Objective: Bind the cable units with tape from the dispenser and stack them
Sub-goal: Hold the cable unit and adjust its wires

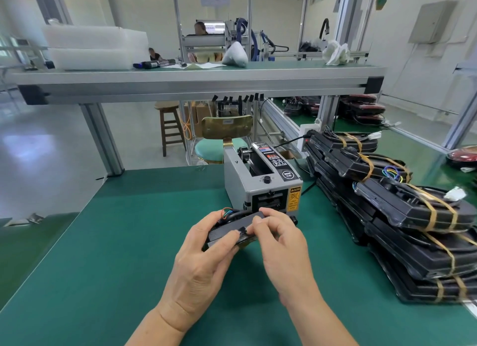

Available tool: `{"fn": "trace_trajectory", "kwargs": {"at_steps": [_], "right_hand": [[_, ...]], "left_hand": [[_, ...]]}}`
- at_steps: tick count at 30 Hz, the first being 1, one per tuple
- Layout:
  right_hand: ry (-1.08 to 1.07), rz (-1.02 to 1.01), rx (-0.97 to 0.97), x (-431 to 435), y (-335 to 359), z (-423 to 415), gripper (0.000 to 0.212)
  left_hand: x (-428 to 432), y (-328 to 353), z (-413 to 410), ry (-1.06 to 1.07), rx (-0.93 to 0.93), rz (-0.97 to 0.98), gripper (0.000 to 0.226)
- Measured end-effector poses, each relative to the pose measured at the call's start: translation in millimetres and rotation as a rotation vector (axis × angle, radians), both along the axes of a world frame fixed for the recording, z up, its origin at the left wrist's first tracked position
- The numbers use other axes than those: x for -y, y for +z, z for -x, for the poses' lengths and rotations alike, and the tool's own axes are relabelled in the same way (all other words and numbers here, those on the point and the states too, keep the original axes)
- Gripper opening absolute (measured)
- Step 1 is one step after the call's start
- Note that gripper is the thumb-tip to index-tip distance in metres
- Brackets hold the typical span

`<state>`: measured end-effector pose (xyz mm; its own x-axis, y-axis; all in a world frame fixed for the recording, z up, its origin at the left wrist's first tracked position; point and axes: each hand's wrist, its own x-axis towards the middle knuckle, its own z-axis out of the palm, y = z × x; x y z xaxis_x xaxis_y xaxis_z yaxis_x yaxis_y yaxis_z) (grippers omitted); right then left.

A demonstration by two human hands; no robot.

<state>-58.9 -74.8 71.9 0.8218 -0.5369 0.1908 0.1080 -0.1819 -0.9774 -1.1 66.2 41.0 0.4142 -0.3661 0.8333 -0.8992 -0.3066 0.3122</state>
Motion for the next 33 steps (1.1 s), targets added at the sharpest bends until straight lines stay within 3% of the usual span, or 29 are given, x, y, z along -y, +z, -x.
{"fn": "trace_trajectory", "kwargs": {"at_steps": [10, 13, 18, 26, 30, 33], "right_hand": [[-0.065, -0.059, 0.024, 6, -2, -4, 0.020], [-0.093, 0.038, -0.015, 1, -1, -5, 0.016], [-0.120, 0.148, -0.038, -4, 0, -7, 0.034], [-0.144, 0.228, 0.050, 6, -5, -10, 0.020], [-0.150, 0.197, 0.097, 12, -9, -12, 0.012], [-0.014, -0.029, 0.185, 7, -13, -9, 0.030]], "left_hand": [[-1, 0, 0, -0.009, -0.015, 0.007, 0.024], [1, 0, 0, -0.013, 0.000, 0.012, 0.023], [2, 0, 1, -0.012, -0.003, 0.009, 0.024], [3, 0, 2, 0.009, 0.000, 0.010, 0.023], [2, -1, 1, 0.034, -0.012, 0.014, 0.023], [2, 2, -1, 0.091, -0.053, 0.054, 0.023]]}}
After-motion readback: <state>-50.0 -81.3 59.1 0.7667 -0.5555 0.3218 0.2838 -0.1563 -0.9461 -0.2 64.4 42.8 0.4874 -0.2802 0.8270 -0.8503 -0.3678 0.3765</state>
